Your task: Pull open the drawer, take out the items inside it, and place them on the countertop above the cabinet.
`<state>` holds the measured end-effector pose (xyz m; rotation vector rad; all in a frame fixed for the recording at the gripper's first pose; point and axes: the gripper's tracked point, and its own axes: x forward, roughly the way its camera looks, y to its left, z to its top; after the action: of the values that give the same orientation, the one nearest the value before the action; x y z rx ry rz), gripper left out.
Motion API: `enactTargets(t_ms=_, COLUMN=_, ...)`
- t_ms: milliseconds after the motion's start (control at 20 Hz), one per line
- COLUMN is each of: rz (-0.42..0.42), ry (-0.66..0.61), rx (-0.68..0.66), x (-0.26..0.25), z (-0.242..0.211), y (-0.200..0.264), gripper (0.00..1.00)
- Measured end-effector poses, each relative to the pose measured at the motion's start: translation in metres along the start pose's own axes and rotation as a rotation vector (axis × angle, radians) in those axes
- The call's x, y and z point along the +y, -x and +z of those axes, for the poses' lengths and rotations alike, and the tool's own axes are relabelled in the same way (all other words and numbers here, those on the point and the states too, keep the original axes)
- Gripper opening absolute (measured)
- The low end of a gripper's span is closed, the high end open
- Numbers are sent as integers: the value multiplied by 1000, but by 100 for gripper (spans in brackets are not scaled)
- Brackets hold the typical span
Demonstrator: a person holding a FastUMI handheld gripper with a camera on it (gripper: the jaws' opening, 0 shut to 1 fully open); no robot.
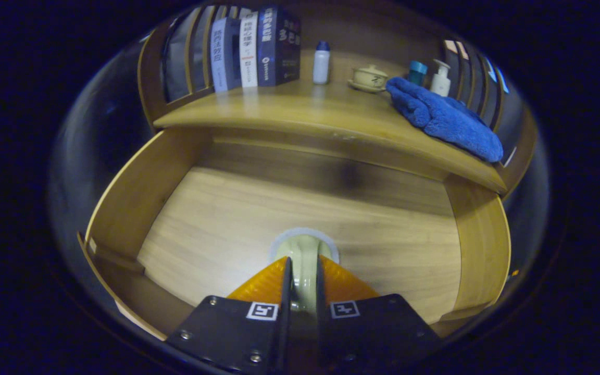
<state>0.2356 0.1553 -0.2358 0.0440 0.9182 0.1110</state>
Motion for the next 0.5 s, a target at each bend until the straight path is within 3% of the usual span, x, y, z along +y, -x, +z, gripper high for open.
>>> enactTargets(t_ms=500, rz=6, ry=2, rx=-72, x=-1, z=2, y=-3, gripper=22)
